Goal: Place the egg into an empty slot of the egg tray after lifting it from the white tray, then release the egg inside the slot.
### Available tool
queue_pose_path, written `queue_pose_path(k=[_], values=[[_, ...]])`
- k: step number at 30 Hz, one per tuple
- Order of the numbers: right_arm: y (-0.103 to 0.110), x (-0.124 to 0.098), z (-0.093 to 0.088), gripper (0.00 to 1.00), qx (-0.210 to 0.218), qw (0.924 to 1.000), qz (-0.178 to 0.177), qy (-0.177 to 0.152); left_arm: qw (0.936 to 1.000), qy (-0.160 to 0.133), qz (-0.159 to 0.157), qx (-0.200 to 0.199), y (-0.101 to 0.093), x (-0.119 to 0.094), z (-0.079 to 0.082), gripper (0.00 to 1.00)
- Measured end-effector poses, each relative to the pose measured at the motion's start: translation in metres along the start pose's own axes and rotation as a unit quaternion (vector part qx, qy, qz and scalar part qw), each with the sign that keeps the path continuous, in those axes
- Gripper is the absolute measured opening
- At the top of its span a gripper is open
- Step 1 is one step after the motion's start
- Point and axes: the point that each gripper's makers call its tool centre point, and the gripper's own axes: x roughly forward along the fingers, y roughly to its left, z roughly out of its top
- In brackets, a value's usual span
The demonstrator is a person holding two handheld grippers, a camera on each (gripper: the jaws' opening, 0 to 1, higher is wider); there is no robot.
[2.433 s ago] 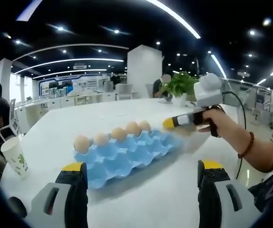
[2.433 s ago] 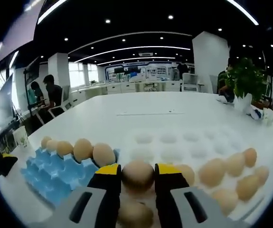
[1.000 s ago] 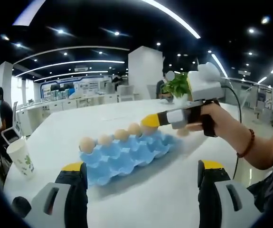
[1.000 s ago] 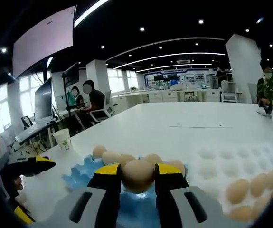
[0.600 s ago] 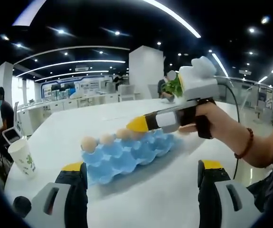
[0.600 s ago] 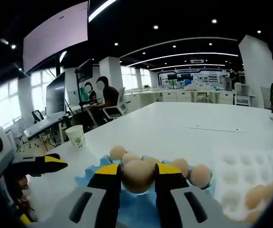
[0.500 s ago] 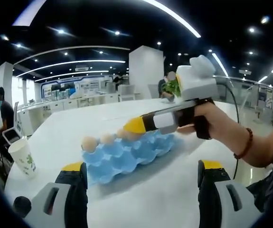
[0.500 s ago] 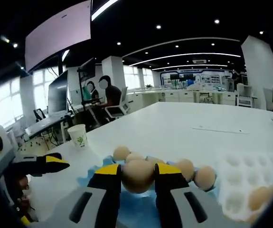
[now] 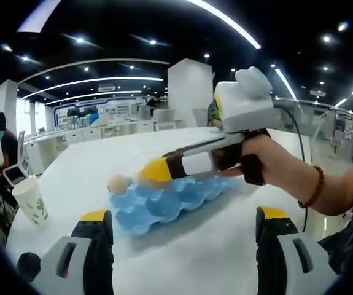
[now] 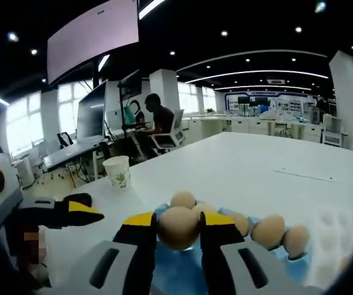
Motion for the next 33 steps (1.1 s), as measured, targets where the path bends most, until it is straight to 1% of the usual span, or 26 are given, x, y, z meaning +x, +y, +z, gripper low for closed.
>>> queue_pose_path(k=[2, 6, 16, 26, 30, 33], values=[[0.005, 0.004, 0.0, 0.28, 0.001, 1.0, 0.008, -0.001, 1.0, 0.0, 0.0, -0.001, 0.001, 0.0, 0.0, 0.99], [0.015, 0.012, -0.001, 0.28, -0.012, 0.9997, 0.021, 0.002, 1.0, -0.001, -0.001, 0.0, 0.001, -0.001, 0.0, 0.99], [0.028, 0.028, 0.0, 0.28, -0.027, 0.9987, 0.044, -0.001, 1.0, -0.001, 0.003, -0.003, 0.007, -0.002, 0.0, 0.99], [0.033, 0.049, -0.006, 0.29, -0.038, 0.9978, 0.054, 0.005, 1.0, -0.001, 0.006, -0.005, 0.013, -0.002, 0.0, 0.99], [0.033, 0.057, -0.013, 0.29, -0.054, 0.9968, 0.056, 0.017, 0.9999, -0.007, 0.01, -0.009, 0.016, -0.001, 0.001, 0.99], [0.029, 0.065, -0.017, 0.29, -0.06, 0.9963, 0.055, 0.027, 0.9999, -0.005, 0.01, -0.011, 0.017, -0.001, -0.001, 0.99]])
